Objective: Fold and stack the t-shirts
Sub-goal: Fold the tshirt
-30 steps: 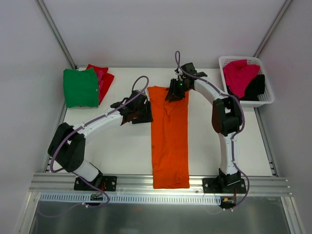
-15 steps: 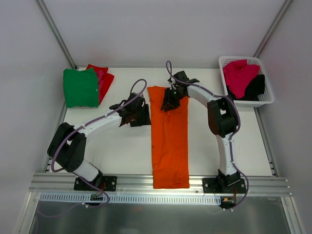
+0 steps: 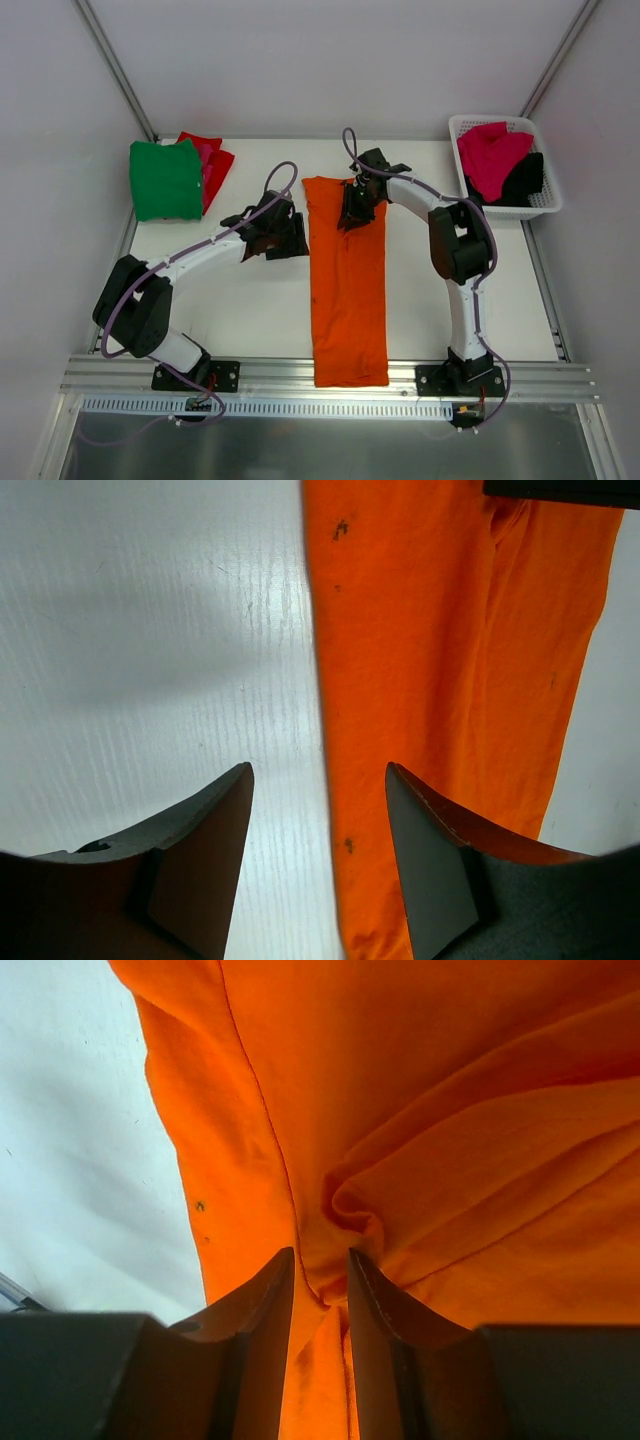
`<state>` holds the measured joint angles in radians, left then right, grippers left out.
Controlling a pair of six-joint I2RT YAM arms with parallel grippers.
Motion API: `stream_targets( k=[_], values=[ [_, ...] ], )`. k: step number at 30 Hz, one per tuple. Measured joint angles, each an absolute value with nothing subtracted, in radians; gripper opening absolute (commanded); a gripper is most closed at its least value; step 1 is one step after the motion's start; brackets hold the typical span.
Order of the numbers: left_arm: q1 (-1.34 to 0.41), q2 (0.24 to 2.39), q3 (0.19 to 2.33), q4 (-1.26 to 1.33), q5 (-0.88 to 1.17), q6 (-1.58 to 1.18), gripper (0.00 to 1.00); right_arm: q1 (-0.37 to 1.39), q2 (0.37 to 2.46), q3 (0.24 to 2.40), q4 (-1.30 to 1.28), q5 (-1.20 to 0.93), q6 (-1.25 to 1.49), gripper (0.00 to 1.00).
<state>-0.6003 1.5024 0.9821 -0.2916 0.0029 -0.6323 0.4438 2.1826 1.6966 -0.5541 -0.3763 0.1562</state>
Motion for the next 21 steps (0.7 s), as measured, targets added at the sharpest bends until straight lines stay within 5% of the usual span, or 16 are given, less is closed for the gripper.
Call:
stream_targets(
  k=[21],
  values=[
    [-0.600,1.502,0.966,-0.280,0.028,-0.636,0.55,0.444,2.159,1.783,-0.608,-0.297,0.129,0.32]
  ],
)
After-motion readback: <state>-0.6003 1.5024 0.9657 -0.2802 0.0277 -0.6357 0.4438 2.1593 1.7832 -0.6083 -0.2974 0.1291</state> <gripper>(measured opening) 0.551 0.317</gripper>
